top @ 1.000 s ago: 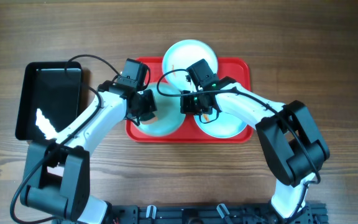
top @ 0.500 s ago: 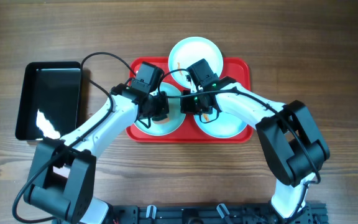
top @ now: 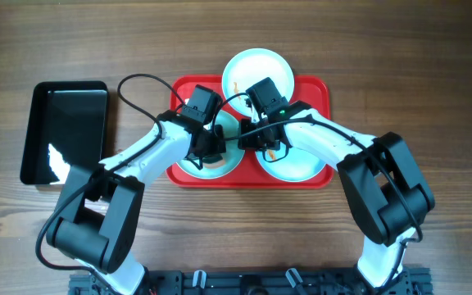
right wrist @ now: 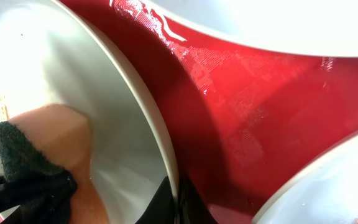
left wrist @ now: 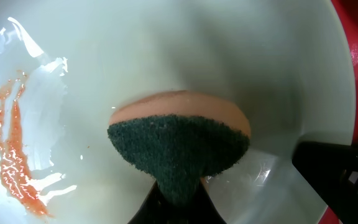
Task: Clean dirty plates on tray and stack at the side
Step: 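Hold the left plate rim with the right gripper and scrub with sponge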
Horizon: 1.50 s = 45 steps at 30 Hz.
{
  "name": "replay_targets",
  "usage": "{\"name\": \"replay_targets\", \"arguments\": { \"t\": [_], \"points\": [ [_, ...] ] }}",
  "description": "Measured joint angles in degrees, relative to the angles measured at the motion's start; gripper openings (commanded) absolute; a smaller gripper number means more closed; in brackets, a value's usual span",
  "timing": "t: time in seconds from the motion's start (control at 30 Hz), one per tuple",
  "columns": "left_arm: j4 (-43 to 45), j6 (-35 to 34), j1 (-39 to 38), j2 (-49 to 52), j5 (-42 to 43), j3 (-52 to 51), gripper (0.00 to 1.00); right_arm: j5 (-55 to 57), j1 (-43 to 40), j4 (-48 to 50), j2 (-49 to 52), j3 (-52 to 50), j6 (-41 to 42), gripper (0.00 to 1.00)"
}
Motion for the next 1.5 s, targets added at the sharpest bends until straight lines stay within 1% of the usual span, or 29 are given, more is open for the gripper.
{"name": "replay_targets", "arguments": {
  "t": [0.13, 0.37, 0.67, 1.0, 1.2, 1.5],
  "points": [
    [-1.2, 0.0, -0.1, 0.0, -1.2, 0.2, 0.04, 0.0, 0.0, 0.0, 0.0, 0.0, 0.0, 0.04],
    [-4.8, 0.0, -0.7, 0.0, -6.3, 0.6, 0.04, -0.3, 0.3, 0.0, 0.0, 0.0, 0.0, 0.04],
    [-5.7, 0.0, -1.0, 0.0, -11.8, 0.6, 0.04, -0.4, 0.4, 0.0, 0.0, 0.0, 0.0, 0.04],
    [-5.9, 0.0, -1.0, 0.2, -23.7, 0.5, 0.04, -0.4, 0.4, 0.0, 0.0, 0.0, 0.0, 0.04],
    [-4.1, 1.0, -0.9, 0.2, -26.3, 0.2, 0.04, -0.4, 0.4, 0.0, 0.0, 0.0, 0.2, 0.04],
    [-3.1, 1.6, -1.0, -1.0, -27.1, 0.1, 0.04, -0.3, 0.3, 0.0, 0.0, 0.0, 0.2, 0.04]
  ]
}}
